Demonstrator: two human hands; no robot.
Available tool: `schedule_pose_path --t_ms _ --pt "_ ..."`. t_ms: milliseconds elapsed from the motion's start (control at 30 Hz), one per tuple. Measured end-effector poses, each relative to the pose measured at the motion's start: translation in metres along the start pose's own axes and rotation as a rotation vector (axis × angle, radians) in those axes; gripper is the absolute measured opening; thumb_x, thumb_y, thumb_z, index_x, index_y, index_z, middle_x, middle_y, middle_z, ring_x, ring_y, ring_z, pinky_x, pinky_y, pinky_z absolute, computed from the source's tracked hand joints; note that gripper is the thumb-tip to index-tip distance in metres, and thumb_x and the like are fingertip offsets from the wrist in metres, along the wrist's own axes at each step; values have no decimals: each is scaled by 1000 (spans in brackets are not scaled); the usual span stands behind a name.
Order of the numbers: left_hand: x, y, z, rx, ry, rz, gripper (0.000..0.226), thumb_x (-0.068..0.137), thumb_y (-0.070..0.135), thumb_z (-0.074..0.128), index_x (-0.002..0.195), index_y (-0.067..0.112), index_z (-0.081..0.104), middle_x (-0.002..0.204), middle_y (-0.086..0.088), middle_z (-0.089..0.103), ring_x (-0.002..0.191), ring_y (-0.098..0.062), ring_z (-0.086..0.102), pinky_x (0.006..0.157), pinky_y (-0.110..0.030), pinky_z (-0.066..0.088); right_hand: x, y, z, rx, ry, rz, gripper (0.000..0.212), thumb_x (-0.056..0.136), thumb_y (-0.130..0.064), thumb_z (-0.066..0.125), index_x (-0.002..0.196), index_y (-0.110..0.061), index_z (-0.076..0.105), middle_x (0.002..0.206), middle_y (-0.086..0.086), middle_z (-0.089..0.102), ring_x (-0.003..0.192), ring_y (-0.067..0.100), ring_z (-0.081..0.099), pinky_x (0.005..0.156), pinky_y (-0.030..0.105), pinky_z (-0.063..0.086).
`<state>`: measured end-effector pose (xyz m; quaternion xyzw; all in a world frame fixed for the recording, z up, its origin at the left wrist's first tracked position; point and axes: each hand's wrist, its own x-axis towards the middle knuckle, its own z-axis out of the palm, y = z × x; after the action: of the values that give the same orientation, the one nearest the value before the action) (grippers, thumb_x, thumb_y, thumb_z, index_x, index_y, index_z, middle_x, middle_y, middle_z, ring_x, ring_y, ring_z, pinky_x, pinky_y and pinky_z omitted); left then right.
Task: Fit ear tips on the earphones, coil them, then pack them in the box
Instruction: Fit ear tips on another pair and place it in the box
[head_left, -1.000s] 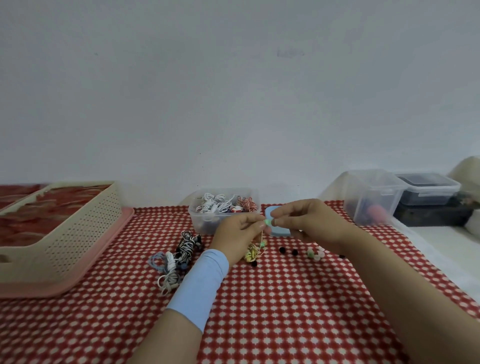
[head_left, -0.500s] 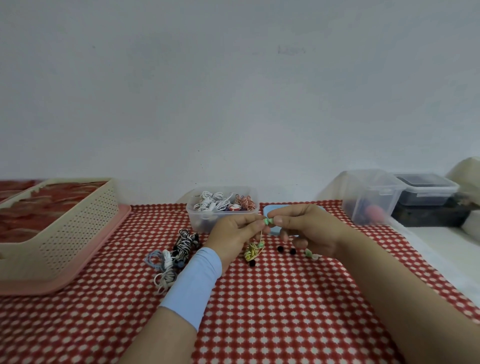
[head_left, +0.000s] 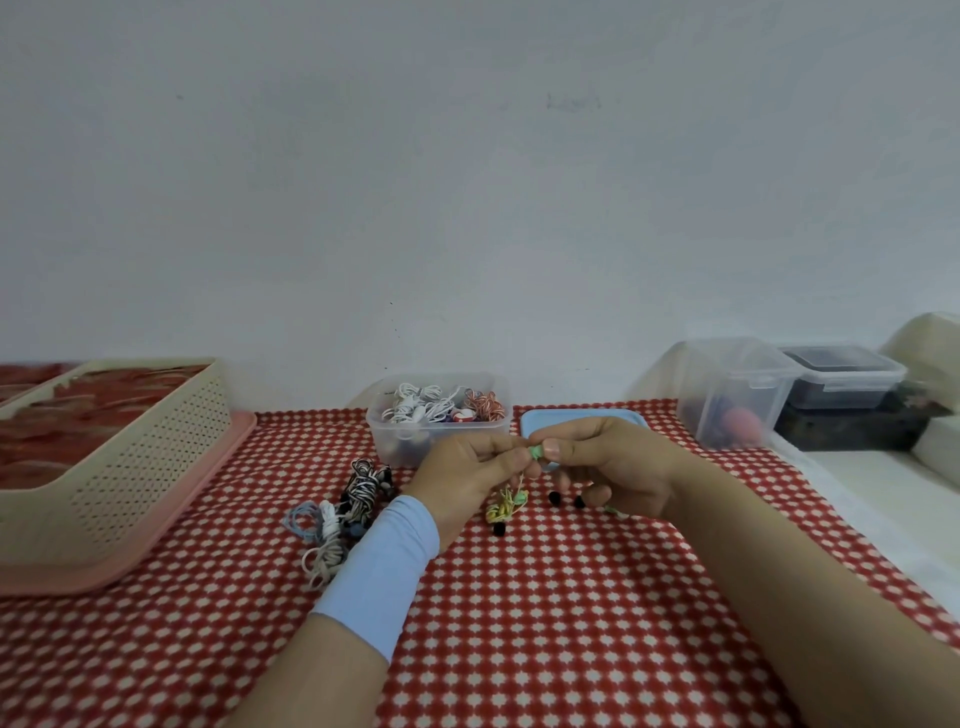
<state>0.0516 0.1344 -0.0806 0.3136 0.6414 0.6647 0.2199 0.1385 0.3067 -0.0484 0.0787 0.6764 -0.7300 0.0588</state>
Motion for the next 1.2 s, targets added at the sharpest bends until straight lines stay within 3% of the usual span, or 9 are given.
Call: schedule_pose_path --t_ms 200,333,567,867,967,1067,1200 --pt "0 -2 1 -81 4 -27 17 90 11 65 90 22 78 83 -2 74 83 -17 62 83 -29 52 1 7 3 -3 34 -61 15 88 -14 68 98 -11 79 91 9 71 62 11 61 38 16 35" --pt "2 3 2 -86 1 -18 13 92 14 63 98 15 75 82 0 73 73 -11 56 73 -24 47 -3 3 1 38 21 -89 17 87 -15 67 100 -10 77 90 7 71 65 11 61 39 15 35" --pt "2 5 1 -14 -34 -8 12 90 11 66 96 16 74 82 0 76 80 -8 68 76 -21 49 -5 0 -3 9 -48 -33 21 94 -11 61 91 -16 82 92 6 73 66 10 64 39 15 38" --pt "-1 6 -2 147 -6 23 11 88 10 69 97 7 76 79 1 76 72 -1 66 70 -12 49 -4 -1 -3 -109 47 51 18 87 -17 70 100 -14 82 98 12 74 66 15 63 41 18 40" --pt "0 5 -5 125 -7 3 10 87 12 70 96 11 76 83 -2 77 77 -7 65 72 -14 49 -4 -1 -1 -76 26 34 20 84 -18 71 99 -13 82 98 12 74 65 13 64 40 17 39" --pt "1 4 -6 72 -20 -18 9 87 12 70 93 15 76 85 -4 77 83 -14 66 78 -20 51 -6 -2 0 -30 -15 33 19 92 -15 64 93 -15 83 92 7 75 65 10 66 40 15 38" --pt "1 4 -2 13 -37 -12 12 88 7 67 96 11 75 82 -4 75 83 -17 64 80 -23 53 -5 -3 -2 -19 -21 31 18 90 -15 64 94 -14 82 94 8 75 65 10 67 39 15 38"
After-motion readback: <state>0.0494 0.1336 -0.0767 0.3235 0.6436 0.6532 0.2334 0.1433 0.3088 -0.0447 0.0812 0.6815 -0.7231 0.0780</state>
